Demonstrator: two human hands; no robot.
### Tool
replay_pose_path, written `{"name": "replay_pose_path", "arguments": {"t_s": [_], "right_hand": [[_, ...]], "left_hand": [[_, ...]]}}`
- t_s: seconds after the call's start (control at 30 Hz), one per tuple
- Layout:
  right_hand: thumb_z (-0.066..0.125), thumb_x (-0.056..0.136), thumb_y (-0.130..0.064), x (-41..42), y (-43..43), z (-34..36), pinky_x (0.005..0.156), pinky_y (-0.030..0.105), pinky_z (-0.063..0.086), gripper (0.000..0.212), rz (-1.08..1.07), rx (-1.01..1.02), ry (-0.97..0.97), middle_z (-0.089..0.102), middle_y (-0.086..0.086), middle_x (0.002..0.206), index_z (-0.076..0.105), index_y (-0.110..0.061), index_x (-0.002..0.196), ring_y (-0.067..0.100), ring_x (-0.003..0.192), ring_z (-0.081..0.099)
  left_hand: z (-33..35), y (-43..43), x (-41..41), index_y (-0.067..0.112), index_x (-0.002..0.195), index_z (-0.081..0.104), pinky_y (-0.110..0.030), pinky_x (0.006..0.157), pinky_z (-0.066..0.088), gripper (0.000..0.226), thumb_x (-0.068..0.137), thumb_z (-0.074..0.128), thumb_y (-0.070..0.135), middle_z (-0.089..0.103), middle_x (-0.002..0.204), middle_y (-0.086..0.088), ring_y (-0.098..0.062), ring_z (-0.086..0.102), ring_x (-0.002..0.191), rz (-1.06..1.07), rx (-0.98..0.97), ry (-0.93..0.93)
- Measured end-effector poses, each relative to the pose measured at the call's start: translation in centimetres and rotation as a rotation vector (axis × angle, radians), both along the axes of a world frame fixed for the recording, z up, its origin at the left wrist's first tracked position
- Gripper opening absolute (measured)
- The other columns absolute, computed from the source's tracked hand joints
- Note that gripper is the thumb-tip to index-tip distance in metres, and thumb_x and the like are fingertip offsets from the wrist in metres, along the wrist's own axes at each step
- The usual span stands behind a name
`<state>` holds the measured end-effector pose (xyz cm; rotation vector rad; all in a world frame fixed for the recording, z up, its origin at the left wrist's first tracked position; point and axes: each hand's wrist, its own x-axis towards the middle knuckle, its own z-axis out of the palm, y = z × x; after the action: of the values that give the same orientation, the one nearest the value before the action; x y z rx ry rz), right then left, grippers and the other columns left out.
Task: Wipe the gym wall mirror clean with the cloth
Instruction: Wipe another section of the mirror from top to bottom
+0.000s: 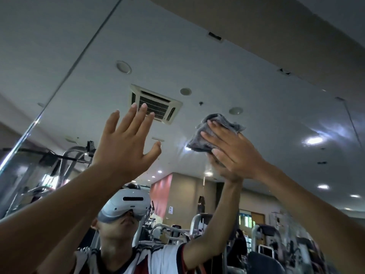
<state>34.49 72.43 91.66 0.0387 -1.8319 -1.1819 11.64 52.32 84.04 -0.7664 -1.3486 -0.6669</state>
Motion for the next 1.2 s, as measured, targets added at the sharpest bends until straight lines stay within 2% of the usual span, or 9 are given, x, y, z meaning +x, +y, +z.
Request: {"name": "replay_pose_path", "arguments": {"t_s": [0.1,0.23,0.37,0.57,0.73,0.9,1.0,1.13,1.2], "right_hand": [[0.024,0.099,-0.043,0.3,0.7,3.2,0.116,0.049,0.032,0.058,0.051,-0.187,0.229,0.026,0.004,0.162,0.031,-0.022,0.153,0.014,0.15,0.02],[0.02,0.106,-0.042,-3.7,-3.5,5.4,0.122,0.043,0.007,0.054,0.037,-0.386,0.424,0.008,-0.004,0.167,0.023,-0.029,0.158,0.011,0.153,0.003],[0.016,0.103,-0.051,-6.1,-6.2,1.8,0.119,0.041,0.0,0.058,0.033,-0.266,0.216,0.0,-0.006,0.166,0.013,-0.033,0.158,0.008,0.15,-0.008],[0.022,0.104,-0.045,-0.9,-0.9,-3.6,0.115,0.037,0.02,0.054,-0.003,0.042,-0.122,0.018,0.0,0.163,0.02,-0.026,0.154,0.014,0.152,0.014],[0.024,0.1,-0.041,-0.3,0.3,1.6,0.112,0.052,0.035,0.056,0.059,-0.154,0.229,0.03,0.005,0.161,0.032,-0.022,0.152,0.019,0.149,0.025],[0.014,0.1,-0.044,-6.2,-4.0,0.6,0.117,0.043,0.02,0.061,0.092,-0.268,0.463,0.019,0.0,0.165,0.03,-0.026,0.155,0.015,0.152,0.016],[0.026,0.103,-0.042,-6.9,-4.5,-3.0,0.112,0.04,0.023,0.055,0.116,-0.14,0.312,0.022,0.003,0.164,0.032,-0.025,0.155,0.018,0.151,0.02],[0.033,0.103,-0.04,-2.9,-1.4,-5.7,0.104,0.045,0.037,0.052,0.051,0.173,-0.109,0.027,0.007,0.162,0.032,-0.025,0.153,0.023,0.148,0.03],[0.034,0.101,-0.039,-0.8,0.2,-4.4,0.106,0.047,0.037,0.053,0.025,0.173,-0.12,0.028,0.007,0.161,0.032,-0.024,0.152,0.023,0.148,0.03]], "left_hand": [[-0.1,0.1,0.0,0.01,0.156,0.029,-0.048,0.121,0.008,0.076,0.095,0.02,0.055,0.022,0.164,-0.011,-0.024,0.016,0.153,0.006,-0.001,0.0],[-0.3,0.1,0.0,0.013,0.157,0.022,-0.046,0.122,0.002,0.075,0.097,0.017,0.056,0.016,0.165,-0.008,-0.022,0.009,0.154,0.007,-0.003,-0.003],[-0.3,-0.1,0.0,0.013,0.158,0.023,-0.044,0.121,0.0,0.071,0.098,0.017,0.052,0.017,0.165,-0.009,-0.023,0.011,0.154,-0.015,-0.004,-0.005],[-1.1,0.0,0.4,0.013,0.158,0.021,-0.046,0.122,0.0,0.068,0.099,0.013,0.045,0.014,0.166,-0.008,-0.023,0.007,0.154,-0.061,0.012,-0.034],[-1.7,0.2,0.4,0.009,0.155,0.03,-0.049,0.12,0.006,0.067,0.099,0.015,0.042,0.024,0.163,-0.014,-0.029,0.017,0.153,-0.018,0.008,-0.009],[-2.3,-0.2,0.3,0.012,0.156,0.028,-0.048,0.121,0.006,0.067,0.099,0.014,0.044,0.022,0.164,-0.012,-0.027,0.015,0.153,-0.03,-0.005,-0.006],[-2.4,-0.5,0.3,0.011,0.155,0.033,-0.045,0.12,0.007,0.066,0.1,0.017,0.043,0.026,0.163,-0.013,-0.027,0.018,0.153,-0.043,-0.01,0.009],[-3.1,-0.5,0.5,0.013,0.156,0.029,-0.044,0.121,0.002,0.066,0.1,0.015,0.043,0.021,0.165,-0.012,-0.026,0.013,0.154,-0.051,-0.013,-0.009],[-3.6,-0.4,0.7,0.012,0.157,0.027,-0.047,0.122,0.003,0.066,0.1,0.014,0.043,0.019,0.165,-0.013,-0.028,0.011,0.154,-0.029,-0.019,-0.012]]}}
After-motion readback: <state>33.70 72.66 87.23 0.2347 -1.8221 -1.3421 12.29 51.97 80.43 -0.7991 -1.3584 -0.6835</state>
